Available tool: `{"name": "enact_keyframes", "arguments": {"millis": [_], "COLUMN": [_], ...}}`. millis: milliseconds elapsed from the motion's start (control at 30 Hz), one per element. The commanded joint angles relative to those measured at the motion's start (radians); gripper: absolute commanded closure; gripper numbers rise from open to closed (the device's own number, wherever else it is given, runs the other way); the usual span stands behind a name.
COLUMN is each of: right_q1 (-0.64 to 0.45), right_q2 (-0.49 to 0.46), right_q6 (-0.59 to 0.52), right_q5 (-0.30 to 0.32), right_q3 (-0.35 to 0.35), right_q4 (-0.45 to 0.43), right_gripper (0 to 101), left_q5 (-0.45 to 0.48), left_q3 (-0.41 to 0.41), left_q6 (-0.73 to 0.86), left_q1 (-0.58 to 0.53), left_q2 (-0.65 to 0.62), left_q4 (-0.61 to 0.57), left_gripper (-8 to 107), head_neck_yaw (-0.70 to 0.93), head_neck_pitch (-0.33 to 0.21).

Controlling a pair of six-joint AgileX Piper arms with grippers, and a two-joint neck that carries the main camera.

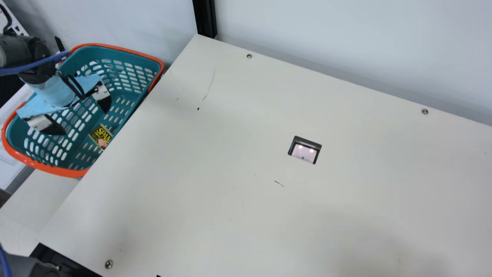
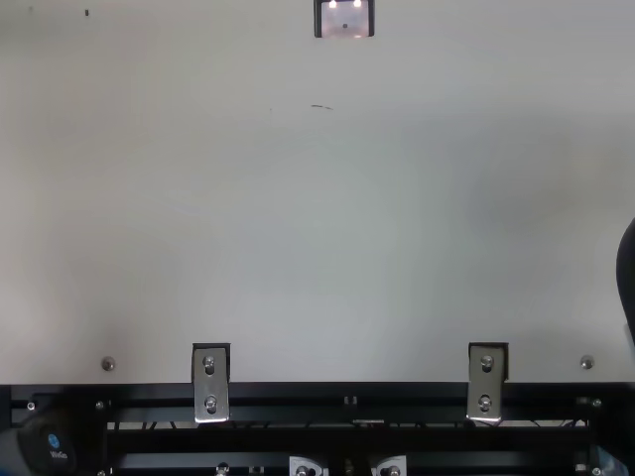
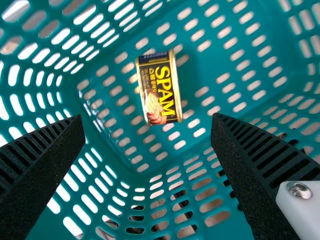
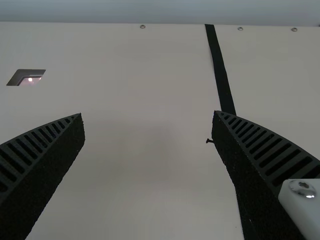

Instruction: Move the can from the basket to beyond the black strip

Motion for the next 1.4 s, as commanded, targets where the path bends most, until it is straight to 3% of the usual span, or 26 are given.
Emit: {"name": "enact_keyframes", "arguments": {"millis": [0,400,733,1367], "right_q1": [0.000,0.000,0.000,0.000], "right_q2": [0.000,0.000,0.000,0.000], "right_q6": [0.000,0.000,0.000,0.000], "right_q5": [0.000,0.000,0.000,0.000], "right_q3": [0.000,0.000,0.000,0.000], "right_q4": [0.000,0.000,0.000,0.000], "right_gripper": [0,0,0,0], "left_q5": [0.012,0.082,0.058,-0.111], "left_q3": [-0.014,-0.138,-0.206,-0.160], "left_q6": [0.008,0.050,0.118,0.150], "left_q1": [0.007,0.042,0.049,0.056], "left_q2": [0.028,0.171,0.251,0.308], "left_q4": [-0.012,-0.090,-0.150,-0.100], "left_gripper": [9,9,9,9], "head_neck_yaw": [0.012,0.012,0.012,0.012], "head_neck_pitch": [-0.027,-0.027,-0.027,-0.027]}}
